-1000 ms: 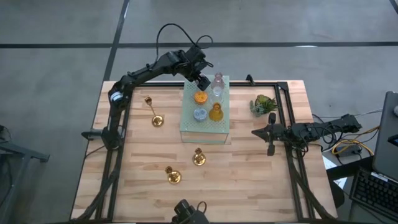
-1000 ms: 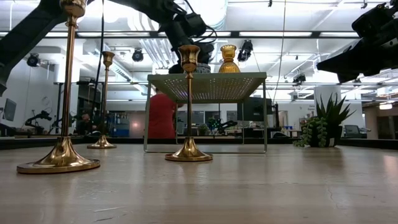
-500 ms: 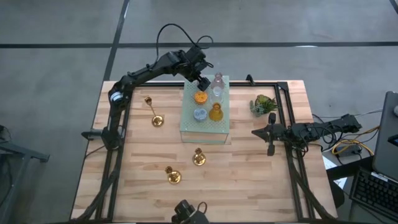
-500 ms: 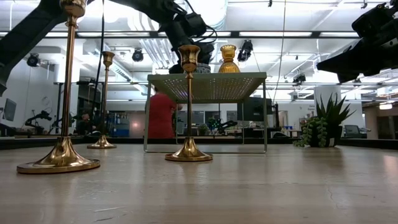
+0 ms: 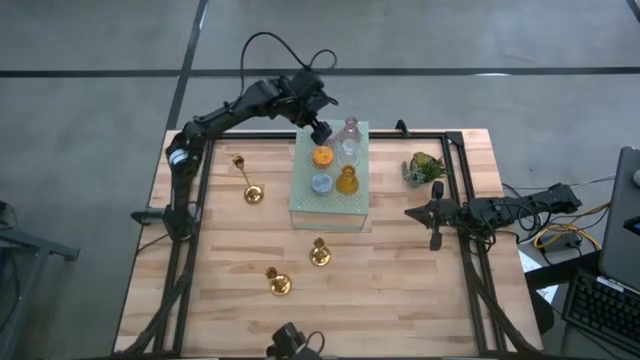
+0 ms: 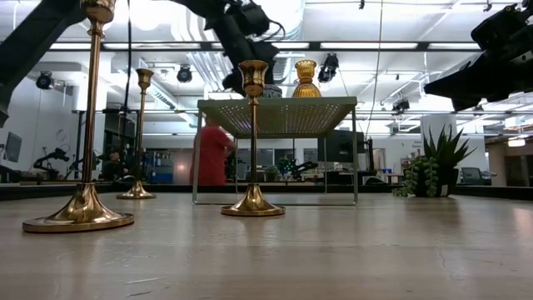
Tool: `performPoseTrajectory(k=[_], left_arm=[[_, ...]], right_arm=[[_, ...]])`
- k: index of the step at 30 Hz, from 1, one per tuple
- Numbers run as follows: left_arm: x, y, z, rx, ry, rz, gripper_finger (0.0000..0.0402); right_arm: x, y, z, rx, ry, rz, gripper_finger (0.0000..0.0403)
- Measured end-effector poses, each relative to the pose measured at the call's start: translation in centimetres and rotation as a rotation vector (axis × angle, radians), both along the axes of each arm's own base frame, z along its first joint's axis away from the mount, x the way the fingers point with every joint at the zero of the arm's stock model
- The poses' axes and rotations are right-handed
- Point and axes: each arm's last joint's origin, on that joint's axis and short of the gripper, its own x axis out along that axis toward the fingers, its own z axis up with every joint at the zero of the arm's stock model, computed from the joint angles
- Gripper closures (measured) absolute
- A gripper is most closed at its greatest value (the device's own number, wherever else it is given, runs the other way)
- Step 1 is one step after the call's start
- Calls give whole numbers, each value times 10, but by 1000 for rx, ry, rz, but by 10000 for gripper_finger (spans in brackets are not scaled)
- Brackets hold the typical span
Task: Stock candles on shelf
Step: Put the gold candle holder on the shelf
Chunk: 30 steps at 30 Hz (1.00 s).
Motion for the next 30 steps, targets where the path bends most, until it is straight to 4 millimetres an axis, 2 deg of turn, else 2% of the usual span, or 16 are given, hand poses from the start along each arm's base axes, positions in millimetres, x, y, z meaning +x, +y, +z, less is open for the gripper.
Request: performPoseTrajectory(k=[4, 9, 15, 18, 23, 27, 30], left_arm=[[-13, -9, 15, 34, 16, -47, 49], [-36, -30, 46, 97, -19, -98, 48], [-73, -72, 80, 220, -151, -184, 48], [-95, -96, 88, 284, -256, -216, 48], [-135, -134, 78, 347, -396, -276, 48], [-165, -158, 56, 389, -506, -316, 48], [-189, -167, 34, 427, -522, -330, 48]], right_arm=[[0, 0, 0, 0, 0, 0, 394], [0, 0, 0, 0, 0, 0, 394], [0, 0, 0, 1, 0, -1, 394], [0, 0, 0, 0, 0, 0, 394], [0, 0, 0, 1, 0, 0, 394], [0, 0, 0, 0, 0, 0, 394], [0, 0, 0, 1, 0, 0, 394]])
